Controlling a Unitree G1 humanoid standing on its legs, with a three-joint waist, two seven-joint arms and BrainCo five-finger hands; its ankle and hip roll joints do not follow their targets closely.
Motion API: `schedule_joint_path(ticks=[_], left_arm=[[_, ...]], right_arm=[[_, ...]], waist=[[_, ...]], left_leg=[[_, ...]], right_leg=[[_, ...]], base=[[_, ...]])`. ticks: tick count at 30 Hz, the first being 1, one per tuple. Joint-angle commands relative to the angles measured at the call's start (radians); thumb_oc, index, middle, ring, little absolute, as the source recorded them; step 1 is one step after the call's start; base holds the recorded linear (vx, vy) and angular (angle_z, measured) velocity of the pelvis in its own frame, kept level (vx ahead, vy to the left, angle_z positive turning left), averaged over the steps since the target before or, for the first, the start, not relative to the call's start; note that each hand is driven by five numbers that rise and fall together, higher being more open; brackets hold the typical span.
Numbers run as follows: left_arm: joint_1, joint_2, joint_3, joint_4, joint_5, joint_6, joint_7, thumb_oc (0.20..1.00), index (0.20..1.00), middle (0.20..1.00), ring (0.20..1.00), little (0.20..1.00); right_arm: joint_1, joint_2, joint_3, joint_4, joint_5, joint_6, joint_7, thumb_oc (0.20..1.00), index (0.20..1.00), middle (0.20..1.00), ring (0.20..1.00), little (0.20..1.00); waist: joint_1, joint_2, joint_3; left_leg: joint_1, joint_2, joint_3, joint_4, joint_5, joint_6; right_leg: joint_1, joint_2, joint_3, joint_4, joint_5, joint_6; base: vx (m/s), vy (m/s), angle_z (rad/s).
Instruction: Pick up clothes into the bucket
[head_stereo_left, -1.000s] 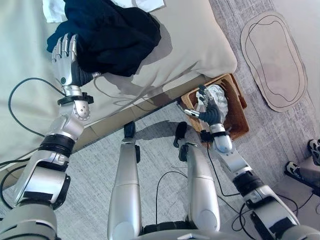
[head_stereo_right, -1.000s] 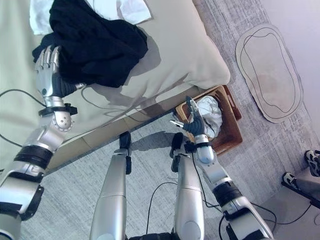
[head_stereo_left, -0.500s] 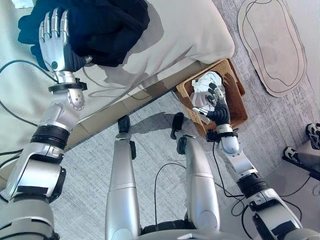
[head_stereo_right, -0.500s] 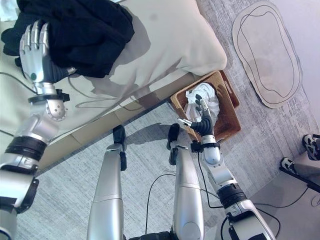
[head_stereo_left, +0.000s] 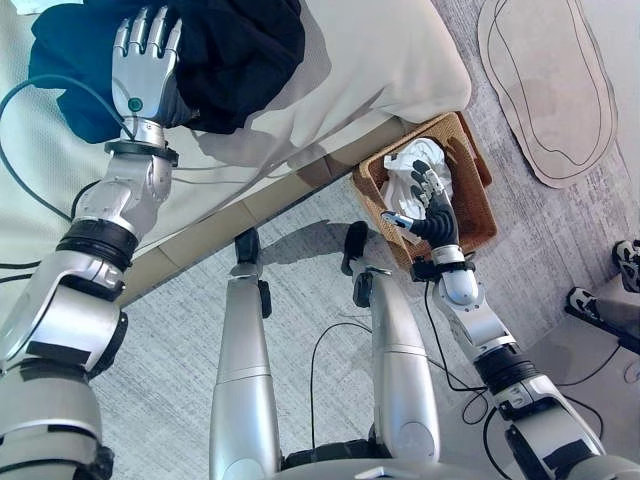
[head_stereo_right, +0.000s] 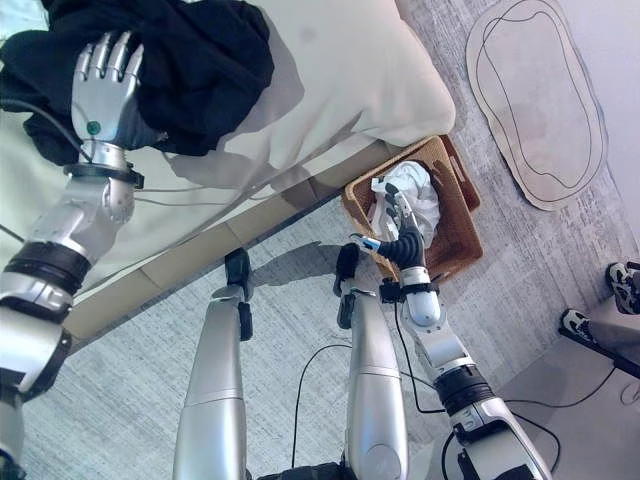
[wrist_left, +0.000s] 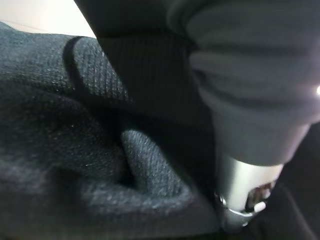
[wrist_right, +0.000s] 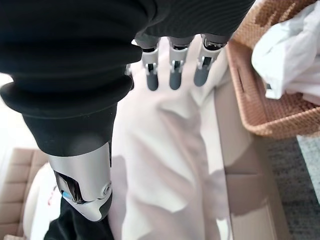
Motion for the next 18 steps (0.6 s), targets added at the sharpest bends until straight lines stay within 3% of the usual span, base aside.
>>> schedule_joint_path(ticks=[1,11,18], left_arm=[[-0.038,0.023,-0.018,0.035,-0.009,-0.015,-0.105,0.2,0.2,0.2,0.2,0.2],[0.044,0.028,0.032,0.033,-0.021,-0.024,-0.113,0.2,0.2,0.2,0.2,0.2],[0.192,-0.013,0.131,-0.061,-0.055,-0.053,-0.096,0.2,0.2,0.2,0.2,0.2]], right_arm=[[0.026,-0.036,-0.023,-0.062,0.014,-0.049,0.014,1.0,1.0,1.0,1.0,1.0],[0.059,-0.032,-0.04,-0.067,0.024,-0.05,0.03,1.0,1.0,1.0,1.0,1.0],[0.076,-0.018,-0.046,-0.045,0.006,-0.038,0.019,1.0,1.0,1.0,1.0,1.0]], waist=[[-0.008,0.002,-0.037],[0.002,0.007,-0.046],[0.029,0.02,-0.06]], left_leg=[[-0.016,0.009,0.07,-0.005,0.011,0.055],[0.006,0.01,0.074,-0.026,0.022,0.051],[0.114,0.007,0.081,-0.104,0.041,0.046]], right_leg=[[0.034,-0.032,0.037,-0.117,0.111,0.071],[0.049,-0.037,0.032,-0.125,0.114,0.069],[0.149,-0.046,0.013,-0.176,0.122,0.072]], base=[[0.0,0.0,0.0],[0.0,-0.001,0.0],[0.01,-0.009,0.0]])
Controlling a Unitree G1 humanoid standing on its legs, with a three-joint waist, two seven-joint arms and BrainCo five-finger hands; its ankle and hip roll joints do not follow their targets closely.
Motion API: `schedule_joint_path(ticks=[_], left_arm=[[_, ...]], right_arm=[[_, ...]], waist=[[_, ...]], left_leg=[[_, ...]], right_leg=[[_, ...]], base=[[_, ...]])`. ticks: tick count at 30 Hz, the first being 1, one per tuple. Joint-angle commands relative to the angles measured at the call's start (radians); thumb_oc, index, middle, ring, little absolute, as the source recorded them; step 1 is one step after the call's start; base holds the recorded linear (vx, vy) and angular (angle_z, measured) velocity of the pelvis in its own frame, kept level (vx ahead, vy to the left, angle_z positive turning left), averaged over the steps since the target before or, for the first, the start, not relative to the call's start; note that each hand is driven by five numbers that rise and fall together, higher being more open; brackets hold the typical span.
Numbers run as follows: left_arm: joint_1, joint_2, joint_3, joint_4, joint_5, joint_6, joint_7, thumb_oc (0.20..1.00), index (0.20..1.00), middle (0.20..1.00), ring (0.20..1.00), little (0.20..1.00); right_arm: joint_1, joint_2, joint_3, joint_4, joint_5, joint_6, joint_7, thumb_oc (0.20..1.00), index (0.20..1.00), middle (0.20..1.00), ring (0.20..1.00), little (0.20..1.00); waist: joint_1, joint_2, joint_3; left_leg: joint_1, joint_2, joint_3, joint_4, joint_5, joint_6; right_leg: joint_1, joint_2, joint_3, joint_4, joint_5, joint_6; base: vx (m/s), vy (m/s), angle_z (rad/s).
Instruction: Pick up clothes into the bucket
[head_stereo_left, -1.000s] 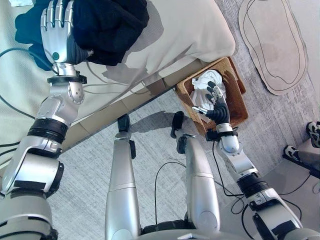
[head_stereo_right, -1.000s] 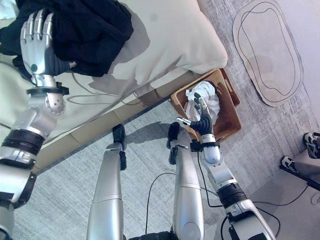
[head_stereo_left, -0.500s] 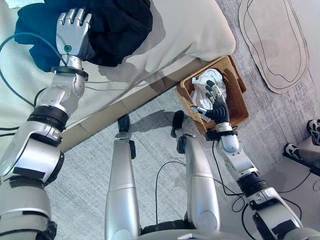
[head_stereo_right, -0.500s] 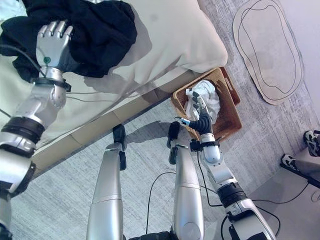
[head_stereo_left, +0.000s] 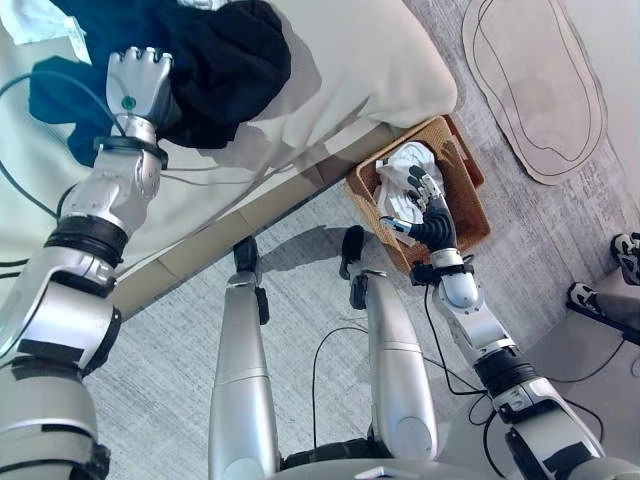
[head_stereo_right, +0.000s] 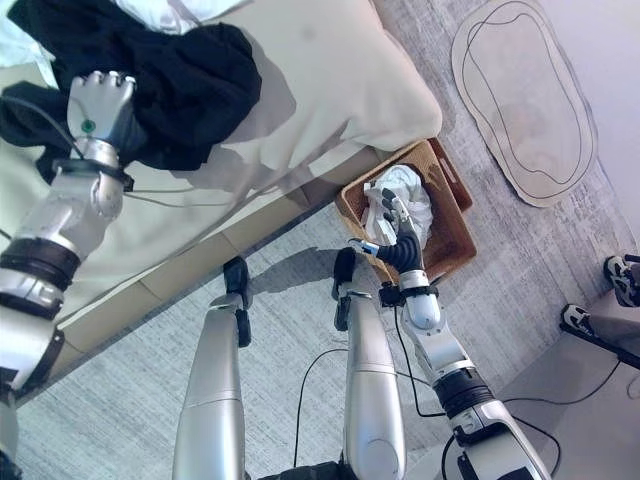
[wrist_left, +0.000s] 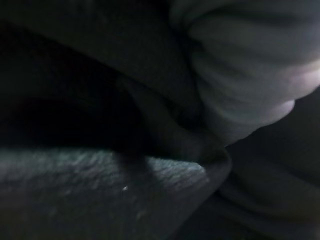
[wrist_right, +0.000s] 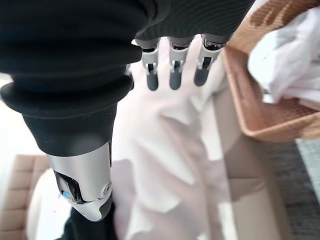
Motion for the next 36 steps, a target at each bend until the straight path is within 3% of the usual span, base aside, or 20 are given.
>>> schedule_joint_path(ticks=[1,4,15,23,36], left_arm=[[0.118,-0.041,0.098,-0.079,-0.057,-0.035,0.022,0.2,0.2,0.2,0.2,0.2],[0.255,-0.087,0.193,-0.22,-0.065,-0.075,0.031,0.2,0.2,0.2,0.2,0.2],[0.508,-0.184,0.322,-0.573,-0.156,-0.226,-0.051,0.2,0.2,0.2,0.2,0.2],[0.577,-0.19,0.315,-0.74,-0.269,-0.307,-0.174,0.2,0.2,0.2,0.2,0.2],[0.666,-0.218,0.278,-0.891,-0.426,-0.345,-0.322,0.2,0.2,0.2,0.2,0.2]], right_arm=[[0.066,-0.026,-0.05,-0.047,-0.004,-0.035,-0.014,1.0,1.0,1.0,1.0,1.0],[0.079,-0.032,-0.077,-0.024,-0.052,-0.016,-0.028,1.0,1.0,1.0,1.0,1.0],[0.12,-0.076,-0.07,-0.004,-0.206,0.031,0.002,1.0,1.0,1.0,1.0,1.0],[0.109,-0.117,0.021,-0.044,-0.37,0.045,0.047,1.0,1.0,1.0,1.0,1.0],[0.063,-0.11,0.1,-0.205,-0.415,0.037,0.117,1.0,1.0,1.0,1.0,1.0]], waist=[[0.048,0.023,-0.062],[0.077,0.032,-0.085],[0.126,0.049,-0.184],[0.131,0.053,-0.266],[0.114,0.067,-0.353]], left_leg=[[0.013,0.005,0.069,-0.054,0.041,0.045],[0.115,0.0,0.068,-0.125,0.051,0.04],[0.419,0.007,0.044,-0.353,0.099,0.022],[0.558,0.026,0.043,-0.473,0.139,0.007],[0.709,0.037,0.078,-0.515,0.108,0.019]], right_leg=[[0.066,-0.044,0.007,-0.156,0.119,0.074],[0.166,-0.052,-0.009,-0.213,0.125,0.075],[0.471,-0.042,-0.064,-0.388,0.141,0.082],[0.595,-0.019,-0.086,-0.471,0.148,0.086],[0.711,0.007,-0.054,-0.501,0.13,0.084]], base=[[0.04,-0.017,-0.01],[0.08,-0.03,0.03],[0.11,-0.037,0.08],[0.1,-0.033,0.03],[0.08,-0.005,-0.08]])
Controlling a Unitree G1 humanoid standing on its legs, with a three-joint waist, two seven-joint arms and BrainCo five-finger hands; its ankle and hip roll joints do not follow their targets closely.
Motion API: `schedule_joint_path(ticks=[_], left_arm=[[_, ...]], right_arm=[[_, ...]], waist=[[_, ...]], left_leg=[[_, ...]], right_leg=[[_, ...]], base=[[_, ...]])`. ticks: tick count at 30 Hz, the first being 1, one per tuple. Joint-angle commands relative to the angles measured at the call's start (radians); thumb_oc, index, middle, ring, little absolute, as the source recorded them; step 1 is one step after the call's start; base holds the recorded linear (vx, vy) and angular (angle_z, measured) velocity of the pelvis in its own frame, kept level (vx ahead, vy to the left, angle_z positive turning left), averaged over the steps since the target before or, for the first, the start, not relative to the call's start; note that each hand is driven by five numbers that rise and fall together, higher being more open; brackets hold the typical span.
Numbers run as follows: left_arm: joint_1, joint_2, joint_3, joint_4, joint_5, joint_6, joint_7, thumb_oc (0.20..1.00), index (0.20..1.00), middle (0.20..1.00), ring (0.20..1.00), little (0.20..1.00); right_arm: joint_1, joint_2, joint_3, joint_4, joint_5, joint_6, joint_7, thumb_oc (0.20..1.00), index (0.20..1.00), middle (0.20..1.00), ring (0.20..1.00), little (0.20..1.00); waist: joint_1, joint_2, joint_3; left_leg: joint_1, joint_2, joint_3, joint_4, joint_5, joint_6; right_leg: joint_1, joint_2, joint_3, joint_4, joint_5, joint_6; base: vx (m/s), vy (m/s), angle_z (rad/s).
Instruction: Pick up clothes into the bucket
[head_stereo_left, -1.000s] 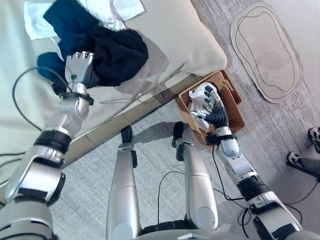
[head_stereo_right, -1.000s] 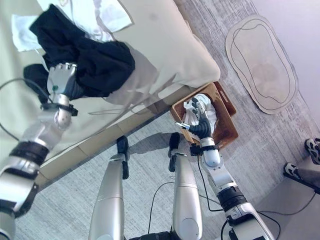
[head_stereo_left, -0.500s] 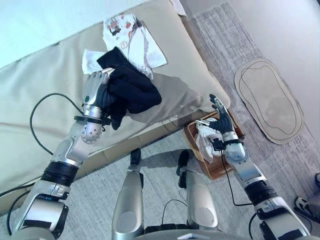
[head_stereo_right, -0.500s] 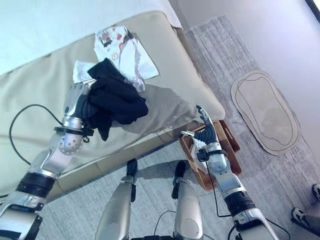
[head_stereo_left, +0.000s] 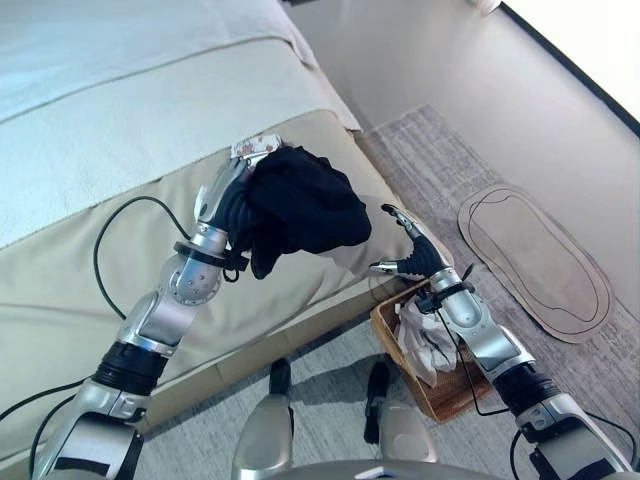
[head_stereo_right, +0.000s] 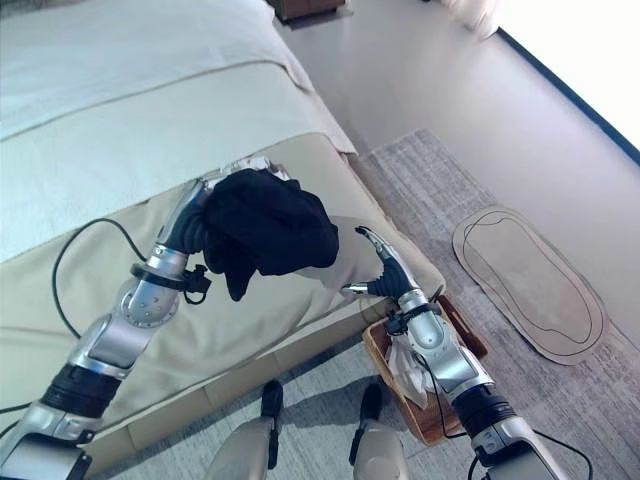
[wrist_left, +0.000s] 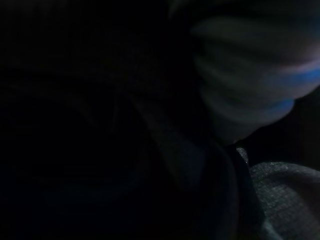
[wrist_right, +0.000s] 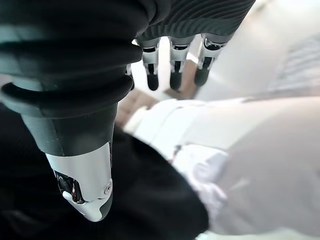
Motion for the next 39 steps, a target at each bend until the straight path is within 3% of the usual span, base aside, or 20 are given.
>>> schedule_joint_path(ticks=[1,9,20,26,39], left_arm=[[0.022,-0.019,-0.009,-0.089,-0.086,-0.084,-0.014,0.2,0.2,0.2,0.2,0.2],[0.072,-0.03,-0.004,-0.134,-0.1,-0.082,-0.053,0.2,0.2,0.2,0.2,0.2],[0.162,-0.042,0.038,-0.179,-0.11,-0.074,-0.083,0.2,0.2,0.2,0.2,0.2],[0.183,-0.057,0.04,-0.185,-0.205,-0.082,-0.122,0.2,0.2,0.2,0.2,0.2],[0.194,-0.068,0.046,-0.191,-0.257,-0.078,-0.155,0.2,0.2,0.2,0.2,0.2]], right_arm=[[-0.013,-0.001,0.042,-0.084,-0.026,-0.04,0.007,1.0,1.0,1.0,1.0,1.0],[-0.006,0.034,0.023,-0.129,0.025,-0.04,0.009,1.0,1.0,1.0,1.0,1.0],[0.028,0.055,0.039,-0.191,0.12,-0.038,0.083,1.0,1.0,1.0,1.0,1.0],[0.006,0.032,0.099,-0.232,0.226,-0.034,0.204,1.0,1.0,1.0,1.0,1.0],[-0.046,0.043,0.2,-0.266,0.368,-0.014,0.345,1.0,1.0,1.0,1.0,1.0]], waist=[[-0.011,-0.008,-0.093],[-0.016,0.0,-0.127],[-0.011,-0.001,-0.142],[-0.002,-0.007,-0.148],[0.014,-0.011,-0.155]], left_leg=[[-0.016,0.02,0.048,-0.011,0.015,0.028],[0.024,0.02,0.055,-0.037,0.012,0.028],[0.028,0.025,0.054,-0.034,0.008,0.028],[0.028,0.024,0.052,-0.031,0.007,0.027],[0.031,0.021,0.045,-0.032,0.005,0.026]], right_leg=[[-0.018,-0.033,0.023,0.009,0.038,0.047],[0.012,-0.029,0.023,-0.003,0.031,0.047],[0.021,-0.024,0.023,-0.004,0.025,0.042],[0.024,-0.024,0.021,-0.003,0.023,0.041],[0.037,-0.024,0.018,-0.007,0.019,0.039]], base=[[0.06,-0.008,-0.11],[0.03,-0.004,-0.07],[0.0,0.0,0.0],[0.0,0.0,0.0],[0.0,0.0,0.0]])
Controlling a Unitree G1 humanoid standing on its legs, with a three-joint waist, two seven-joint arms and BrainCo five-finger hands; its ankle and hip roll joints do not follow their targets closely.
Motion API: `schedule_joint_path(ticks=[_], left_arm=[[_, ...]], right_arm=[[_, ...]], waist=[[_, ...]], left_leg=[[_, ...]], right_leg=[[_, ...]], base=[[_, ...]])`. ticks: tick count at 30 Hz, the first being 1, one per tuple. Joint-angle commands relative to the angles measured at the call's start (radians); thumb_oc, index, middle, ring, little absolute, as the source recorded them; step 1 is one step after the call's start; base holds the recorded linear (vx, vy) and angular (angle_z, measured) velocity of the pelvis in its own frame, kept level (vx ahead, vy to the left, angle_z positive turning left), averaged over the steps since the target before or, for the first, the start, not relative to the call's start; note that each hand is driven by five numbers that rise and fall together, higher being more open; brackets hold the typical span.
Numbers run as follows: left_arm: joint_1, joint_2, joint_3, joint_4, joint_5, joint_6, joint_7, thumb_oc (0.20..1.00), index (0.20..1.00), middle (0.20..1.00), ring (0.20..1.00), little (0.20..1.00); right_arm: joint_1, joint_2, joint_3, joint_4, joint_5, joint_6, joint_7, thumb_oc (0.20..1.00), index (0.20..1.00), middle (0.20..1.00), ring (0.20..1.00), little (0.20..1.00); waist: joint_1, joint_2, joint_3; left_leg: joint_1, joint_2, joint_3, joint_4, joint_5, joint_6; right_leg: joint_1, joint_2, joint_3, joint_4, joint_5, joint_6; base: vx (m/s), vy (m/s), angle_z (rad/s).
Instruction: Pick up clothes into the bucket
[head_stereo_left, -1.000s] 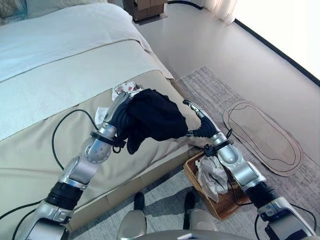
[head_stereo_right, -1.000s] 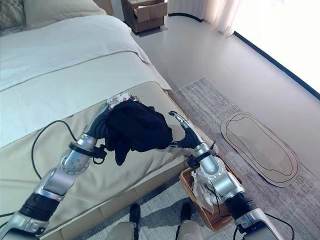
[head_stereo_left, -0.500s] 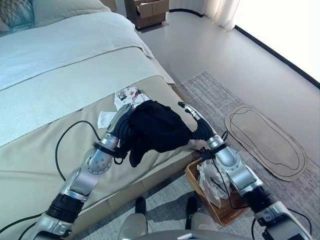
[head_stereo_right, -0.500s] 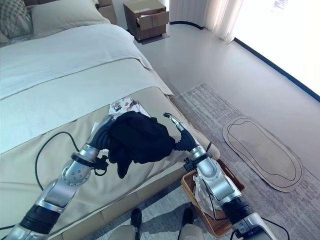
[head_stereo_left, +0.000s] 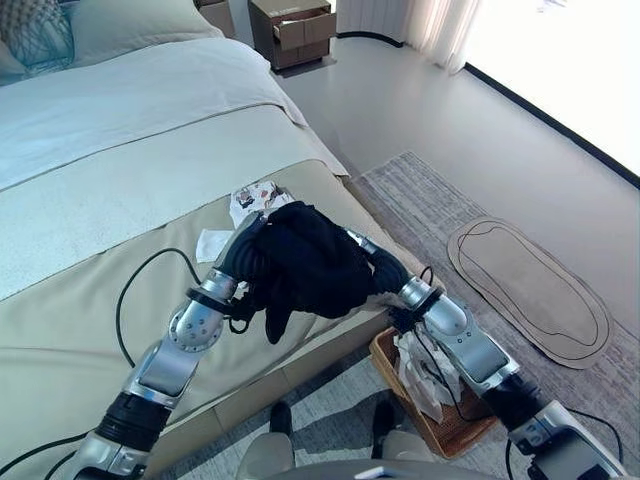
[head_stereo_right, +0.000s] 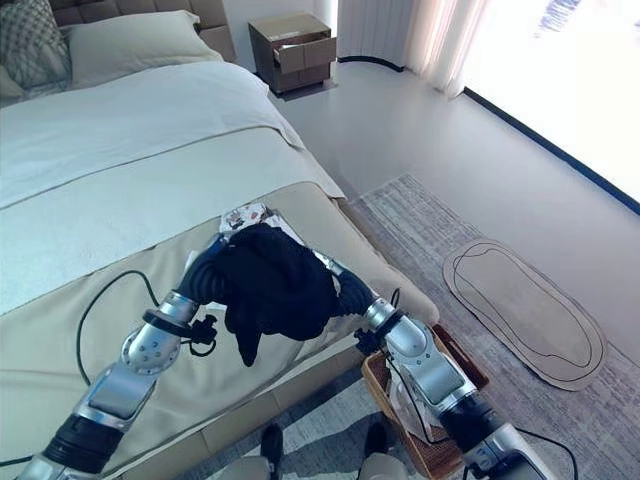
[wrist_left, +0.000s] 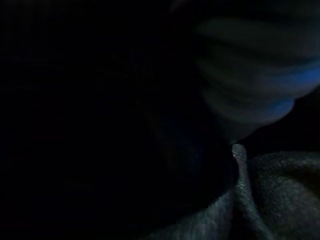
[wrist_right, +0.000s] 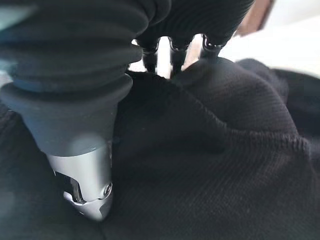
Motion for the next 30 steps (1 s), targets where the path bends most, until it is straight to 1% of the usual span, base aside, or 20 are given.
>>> schedule_joint_path(ticks=[1,3,4,5,6,10,17,20,22,23,24,25,26,27,29,30], left_arm=[[-0.008,-0.007,0.056,-0.108,-0.062,-0.063,0.015,0.2,0.2,0.2,0.2,0.2],[-0.009,-0.011,0.055,-0.104,-0.062,-0.062,0.017,0.2,0.2,0.2,0.2,0.2],[-0.009,-0.014,0.056,-0.098,-0.06,-0.061,0.023,0.2,0.2,0.2,0.2,0.2],[-0.009,-0.014,0.056,-0.098,-0.06,-0.061,0.023,0.2,0.2,0.2,0.2,0.2],[-0.009,-0.014,0.056,-0.096,-0.057,-0.061,0.027,0.2,0.2,0.2,0.2,0.2],[-0.009,-0.015,0.051,-0.081,-0.041,-0.058,0.035,0.2,0.2,0.2,0.2,0.2],[0.014,-0.029,0.05,-0.047,-0.041,-0.057,0.031,0.2,0.2,0.2,0.2,0.2],[0.032,-0.036,0.054,-0.027,-0.045,-0.055,0.037,0.2,0.2,0.2,0.2,0.2],[0.035,-0.037,0.053,-0.022,-0.044,-0.055,0.037,0.2,0.2,0.2,0.2,0.2],[0.045,-0.042,0.056,-0.013,-0.047,-0.054,0.038,0.2,0.2,0.2,0.2,0.2],[0.045,-0.042,0.056,-0.013,-0.048,-0.054,0.038,0.2,0.2,0.2,0.2,0.2],[0.056,-0.048,0.06,0.001,-0.058,-0.051,0.036,0.2,0.2,0.2,0.2,0.2],[0.056,-0.048,0.059,0.001,-0.059,-0.051,0.036,0.2,0.2,0.2,0.2,0.2],[0.071,-0.067,0.064,0.027,-0.099,-0.049,0.036,1.0,1.0,1.0,1.0,1.0],[0.078,-0.074,0.067,0.042,-0.116,-0.049,0.036,1.0,1.0,1.0,1.0,1.0],[0.094,-0.09,0.079,0.063,-0.156,-0.048,0.033,1.0,1.0,1.0,1.0,1.0]], right_arm=[[-0.066,0.036,0.058,-0.119,0.088,-0.031,0.027,1.0,1.0,1.0,1.0,1.0],[-0.065,0.043,0.069,-0.13,0.109,-0.029,0.034,1.0,1.0,1.0,1.0,1.0],[-0.062,0.051,0.072,-0.13,0.115,-0.03,0.029,0.369,0.369,0.369,0.369,0.369],[-0.062,0.051,0.073,-0.13,0.115,-0.03,0.028,0.369,0.369,0.369,0.369,0.369],[-0.058,0.057,0.076,-0.129,0.116,-0.029,0.026,0.2,0.2,0.2,0.2,0.2],[-0.047,0.067,0.083,-0.129,0.15,-0.025,0.035,0.2,0.2,0.2,0.2,0.2],[-0.026,0.067,0.077,-0.123,0.163,-0.023,0.034,0.2,0.2,0.2,0.2,0.2],[0.002,0.079,0.062,-0.108,0.229,-0.016,0.041,0.2,0.2,0.2,0.2,0.2],[0.009,0.078,0.057,-0.106,0.241,-0.017,0.041,0.2,0.2,0.2,0.2,0.2],[0.027,0.081,0.039,-0.106,0.279,-0.016,0.039,0.2,0.2,0.2,0.2,0.2],[0.028,0.081,0.039,-0.106,0.28,-0.015,0.04,0.2,0.2,0.2,0.2,0.2],[0.055,0.087,0.01,-0.099,0.321,-0.017,0.036,0.2,0.2,0.2,0.2,0.2],[0.056,0.086,0.01,-0.099,0.321,-0.017,0.037,0.2,0.2,0.2,0.2,0.2],[0.088,0.089,-0.026,-0.096,0.363,-0.02,0.03,0.2,0.2,0.2,0.2,0.2],[0.111,0.088,-0.05,-0.097,0.385,-0.023,0.028,0.2,0.2,0.2,0.2,0.2],[0.15,0.084,-0.098,-0.102,0.41,-0.028,0.021,0.2,0.2,0.2,0.2,0.2]], waist=[[0.008,-0.036,-0.061],[0.007,-0.037,-0.063],[0.008,-0.036,-0.063],[0.007,-0.036,-0.063],[0.008,-0.036,-0.063],[0.007,-0.034,-0.063],[0.007,-0.034,-0.063],[0.006,-0.035,-0.065],[0.007,-0.035,-0.066],[0.006,-0.035,-0.067],[0.006,-0.035,-0.067],[0.004,-0.035,-0.068],[0.005,-0.035,-0.068],[0.001,-0.035,-0.07],[-0.001,-0.036,-0.072],[-0.005,-0.037,-0.073]], left_leg=[[-0.046,0.004,0.025,0.019,-0.001,0.026],[-0.046,0.003,0.025,0.019,-0.002,0.027],[-0.045,0.004,0.025,0.02,-0.002,0.027],[-0.045,0.004,0.025,0.02,-0.002,0.027],[-0.044,0.004,0.026,0.02,-0.003,0.028],[-0.041,0.003,0.025,0.016,-0.002,0.028],[-0.038,0.003,0.026,0.014,-0.002,0.028],[-0.038,0.003,0.028,0.012,-0.001,0.028],[-0.037,0.003,0.027,0.011,-0.001,0.028],[-0.035,0.003,0.027,0.01,-0.001,0.028],[-0.035,0.003,0.027,0.01,-0.001,0.028],[-0.032,0.002,0.025,0.01,-0.002,0.029],[-0.032,0.002,0.025,0.01,-0.002,0.029],[-0.03,0.002,0.027,0.009,-0.001,0.029],[-0.029,0.002,0.027,0.008,-0.001,0.03],[-0.028,0.001,0.028,0.007,-0.001,0.03]], right_leg=[[-0.021,-0.041,0.001,0.024,0.015,0.042],[-0.02,-0.041,0.0,0.023,0.014,0.042],[-0.018,-0.043,0.0,0.024,0.014,0.041],[-0.018,-0.043,0.0,0.024,0.014,0.041],[-0.018,-0.042,0.0,0.024,0.014,0.041],[-0.017,-0.042,-0.001,0.022,0.014,0.042],[-0.013,-0.044,-0.001,0.02,0.015,0.042],[-0.012,-0.045,-0.003,0.019,0.015,0.043],[-0.011,-0.045,-0.003,0.019,0.015,0.042],[-0.01,-0.045,-0.004,0.019,0.015,0.042],[-0.009,-0.045,-0.004,0.019,0.015,0.042],[-0.008,-0.045,-0.005,0.019,0.015,0.043],[-0.008,-0.045,-0.005,0.019,0.015,0.043],[-0.006,-0.046,-0.005,0.019,0.015,0.043],[-0.005,-0.046,-0.005,0.018,0.016,0.043],[-0.004,-0.047,-0.007,0.018,0.017,0.043]], base=[[0.0,0.0,0.0],[0.0,0.0,0.0],[0.0,0.0,0.0],[0.0,0.0,0.0],[0.0,0.0,0.0],[0.0,0.0,0.0],[0.0,0.0,0.0],[0.0,0.0,0.0],[0.0,0.0,0.0],[0.0,0.0,0.0],[0.0,0.0,0.0],[0.0,0.0,0.0],[0.0,0.0,0.0],[0.0,0.0,0.0],[0.0,0.0,0.0],[0.0,0.0,0.0]])
